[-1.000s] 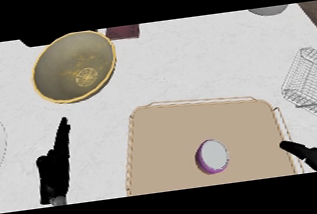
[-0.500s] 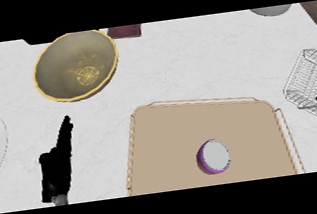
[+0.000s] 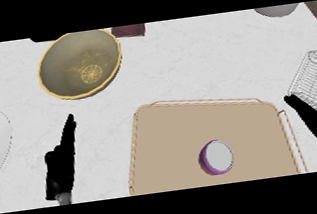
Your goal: Pick the can from the tray and place it in the tiered basket
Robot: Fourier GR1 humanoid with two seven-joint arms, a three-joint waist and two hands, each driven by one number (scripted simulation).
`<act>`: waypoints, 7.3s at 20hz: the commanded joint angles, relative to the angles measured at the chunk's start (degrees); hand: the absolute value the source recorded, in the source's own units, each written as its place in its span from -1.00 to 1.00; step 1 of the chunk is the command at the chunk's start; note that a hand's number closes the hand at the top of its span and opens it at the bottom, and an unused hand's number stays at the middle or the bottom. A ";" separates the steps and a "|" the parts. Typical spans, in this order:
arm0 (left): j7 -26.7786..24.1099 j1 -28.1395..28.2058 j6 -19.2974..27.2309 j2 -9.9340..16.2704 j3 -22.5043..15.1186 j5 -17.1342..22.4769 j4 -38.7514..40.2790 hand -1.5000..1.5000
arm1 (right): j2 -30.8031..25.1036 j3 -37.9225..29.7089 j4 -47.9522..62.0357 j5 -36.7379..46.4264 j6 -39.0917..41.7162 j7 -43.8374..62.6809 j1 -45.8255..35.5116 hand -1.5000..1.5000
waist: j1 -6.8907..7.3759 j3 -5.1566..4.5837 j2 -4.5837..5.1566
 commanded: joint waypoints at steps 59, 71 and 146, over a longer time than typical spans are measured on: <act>1.35 3.24 -1.73 -2.98 1.07 -2.76 -1.98 0.00 | 38.99 9.70 34.85 27.46 25.22 10.64 -5.94 1.00 | -0.92 0.02 0.15; 2.30 4.60 -5.05 -2.48 2.98 -1.74 -3.53 0.00 | 38.33 9.72 42.16 39.52 19.94 -3.28 -8.22 1.00 | -0.72 0.04 0.17; 7.12 -0.45 -5.45 -5.66 5.25 -5.55 -3.76 0.00 | 1.41 -58.76 62.62 -15.71 12.49 -40.89 -18.81 -1.00 | -0.43 0.09 0.29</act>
